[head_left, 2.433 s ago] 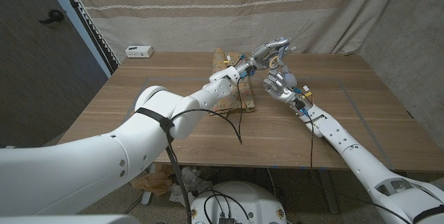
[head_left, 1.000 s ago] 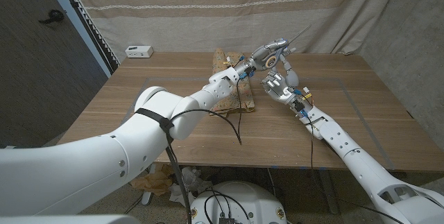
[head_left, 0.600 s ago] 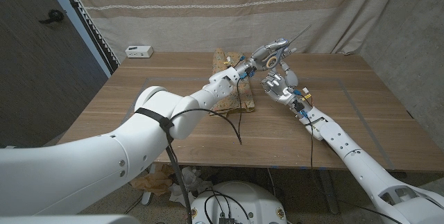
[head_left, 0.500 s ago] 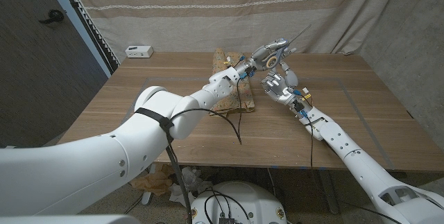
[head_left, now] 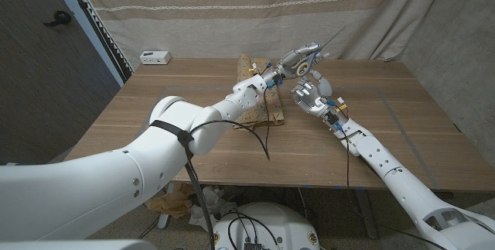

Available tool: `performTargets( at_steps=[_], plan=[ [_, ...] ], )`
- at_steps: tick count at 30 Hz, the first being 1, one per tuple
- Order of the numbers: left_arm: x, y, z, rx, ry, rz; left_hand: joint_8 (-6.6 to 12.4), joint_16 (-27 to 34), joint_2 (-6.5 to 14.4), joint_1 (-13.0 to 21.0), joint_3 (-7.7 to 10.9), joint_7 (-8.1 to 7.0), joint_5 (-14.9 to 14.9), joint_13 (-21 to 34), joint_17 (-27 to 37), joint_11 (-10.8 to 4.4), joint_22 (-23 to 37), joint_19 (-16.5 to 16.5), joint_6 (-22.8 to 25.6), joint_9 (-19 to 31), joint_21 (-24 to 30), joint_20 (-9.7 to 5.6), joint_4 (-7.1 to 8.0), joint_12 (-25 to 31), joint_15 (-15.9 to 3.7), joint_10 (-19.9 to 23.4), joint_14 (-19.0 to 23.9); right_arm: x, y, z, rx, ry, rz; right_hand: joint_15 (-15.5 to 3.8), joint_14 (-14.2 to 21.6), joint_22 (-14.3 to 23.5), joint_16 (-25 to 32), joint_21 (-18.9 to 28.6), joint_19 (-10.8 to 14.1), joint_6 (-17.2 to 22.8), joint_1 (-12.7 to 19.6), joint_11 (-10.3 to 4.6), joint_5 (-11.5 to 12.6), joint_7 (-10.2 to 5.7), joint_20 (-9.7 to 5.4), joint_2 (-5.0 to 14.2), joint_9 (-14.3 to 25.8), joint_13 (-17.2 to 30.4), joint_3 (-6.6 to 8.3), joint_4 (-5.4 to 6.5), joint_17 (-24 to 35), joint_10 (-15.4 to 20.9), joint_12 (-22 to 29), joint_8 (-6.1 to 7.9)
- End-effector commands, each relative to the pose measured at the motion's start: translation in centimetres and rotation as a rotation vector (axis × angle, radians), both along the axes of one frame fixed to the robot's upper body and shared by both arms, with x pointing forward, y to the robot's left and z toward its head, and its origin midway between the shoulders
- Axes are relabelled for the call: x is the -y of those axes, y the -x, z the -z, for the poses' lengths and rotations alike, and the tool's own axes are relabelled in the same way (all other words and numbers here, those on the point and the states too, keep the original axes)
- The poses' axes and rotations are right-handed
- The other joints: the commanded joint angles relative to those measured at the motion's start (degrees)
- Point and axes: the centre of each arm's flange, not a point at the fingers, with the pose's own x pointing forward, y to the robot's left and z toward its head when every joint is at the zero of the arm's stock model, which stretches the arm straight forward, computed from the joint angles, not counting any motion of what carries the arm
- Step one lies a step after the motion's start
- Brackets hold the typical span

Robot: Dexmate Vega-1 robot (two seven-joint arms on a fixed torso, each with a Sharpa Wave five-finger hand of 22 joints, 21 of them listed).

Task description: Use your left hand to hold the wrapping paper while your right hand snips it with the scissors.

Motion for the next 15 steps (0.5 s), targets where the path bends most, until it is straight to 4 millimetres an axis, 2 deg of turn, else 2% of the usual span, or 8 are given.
performTargets(
  at_steps=[1, 3, 4, 5, 10, 11, 14, 15],
  plan=[
    [-0.10, 0.04, 0.14, 0.010, 0.002, -0.001, 0.36, 0.36, 4.50, 4.26, -0.29, 0.07, 0.00, 0.25, 0.28, -0.44, 0.24, 0.36, 0.10, -0.02, -0.23, -7.81, -0.02, 0.38, -0.23, 0.28, 0.38, -0.06, 0.02, 0.11, 0.000, 0.009, 0.001, -0.02, -0.14, 0.09, -0.71, 0.91, 0.56, 24.13, 1.94, -0.84, 3.65, 22.68, -2.93, -2.36, 0.40, -0.13, 4.82, -3.70, 0.50, 0.28, -0.53, 0.71],
    [-0.08, 0.09, 0.18, 0.016, -0.002, 0.000, 0.36, 0.37, 4.49, 4.28, -0.28, 0.04, -0.01, 0.31, 0.30, -0.43, 0.24, 0.41, 0.08, -0.03, -0.35, -7.81, -0.03, 0.46, -0.22, 0.24, 0.42, -0.08, 0.00, 0.22, -0.004, 0.016, 0.007, 0.03, 1.11, 0.00, -0.91, 1.56, 1.31, 25.07, 1.15, -1.20, 2.81, 22.43, -2.86, -2.23, 0.57, -0.56, 4.84, -3.49, 0.24, 0.76, -0.65, 0.94],
    [-0.08, 0.08, 0.18, 0.022, -0.006, -0.005, 0.34, 0.37, 4.52, 4.28, -0.27, 0.04, -0.01, 0.30, 0.30, -0.42, 0.24, 0.43, 0.02, -0.04, -0.40, -7.81, -0.03, 0.46, -0.22, 0.22, 0.41, -0.06, -0.01, 0.25, -0.002, 0.019, 0.009, -0.30, 2.37, -0.19, -0.79, 2.15, 2.19, 25.73, 2.79, -1.40, 1.67, 22.29, -2.93, -2.51, 0.69, -0.23, 4.55, -5.68, -1.04, 0.89, -0.41, 0.99],
    [-0.08, 0.07, 0.19, 0.027, -0.010, -0.010, 0.38, 0.36, 4.52, 4.27, -0.26, 0.16, -0.01, 0.30, 0.30, -0.41, 0.24, 0.45, 0.13, -0.04, -0.45, -7.81, -0.02, 0.47, -0.22, 0.19, 0.41, -0.08, -0.04, 0.30, -0.013, 0.017, 0.004, -0.26, 2.96, -0.40, -0.57, 2.25, 2.36, 26.33, 3.52, -1.49, 1.12, 22.04, -2.93, -2.44, 0.74, -0.20, 4.42, -6.53, -1.38, 0.91, -0.41, 1.13],
    [-0.17, 0.15, 0.11, 0.078, -0.036, -0.037, 0.51, 0.33, 4.56, 4.28, -0.23, 0.12, -0.01, 0.18, 0.30, -0.38, 0.24, 0.56, 0.41, -0.07, -0.74, -7.81, -0.02, 0.50, -0.23, 0.09, 0.36, -0.14, -0.04, 0.46, -0.030, 0.013, -0.003, -0.09, 6.01, -0.74, 0.48, 4.08, 4.57, 26.73, 5.91, -2.56, -7.48, 21.79, -2.91, -1.79, 1.06, 0.06, 0.53, -9.41, -4.06, 1.69, -0.04, 0.56],
    [-0.18, 0.22, 0.06, 0.095, -0.044, -0.043, 0.59, 0.33, 4.57, 4.29, -0.23, 0.14, -0.01, 0.13, 0.30, -0.38, 0.24, 0.58, 0.60, -0.07, -0.78, -7.80, -0.02, 0.49, -0.23, 0.09, 0.35, -0.14, -0.07, 0.54, -0.034, 0.011, -0.002, -0.05, 6.31, -0.96, 0.65, 4.27, 4.80, 26.63, 6.40, -2.79, -9.49, 21.73, -2.91, -1.54, 1.11, 0.20, -0.35, -9.70, -4.58, 1.63, 0.01, 0.51],
    [-0.21, 0.39, -0.04, 0.135, -0.058, -0.056, 0.58, 0.33, 4.56, 4.31, -0.25, 0.25, -0.02, 0.08, 0.30, -0.39, 0.24, 0.66, 0.56, -0.08, -0.88, -7.79, -0.03, 0.54, -0.23, 0.11, 0.35, -0.13, -0.16, 0.70, -0.047, 0.006, -0.003, -0.10, 6.56, -0.23, 1.22, 5.41, 5.69, 26.42, 7.70, -3.51, -12.39, 21.53, -2.89, -1.96, 1.15, 0.59, -1.51, -10.59, -4.95, 1.80, 0.32, 0.45],
    [-0.24, 0.44, -0.07, 0.150, -0.064, -0.062, 0.58, 0.32, 4.49, 4.34, -0.28, 0.21, -0.03, 0.12, 0.30, -0.41, 0.24, 0.72, 0.55, -0.09, -0.95, -7.79, -0.07, 0.63, -0.23, 0.16, 0.34, -0.12, -0.17, 0.72, -0.050, 0.007, -0.002, -0.10, 6.79, 0.97, 1.54, 6.76, 6.50, 26.44, 9.08, -3.82, -15.16, 21.47, -2.86, -2.21, 1.17, 0.20, -2.40, -11.00, -5.54, 2.36, 0.31, 0.45]
  ],
)
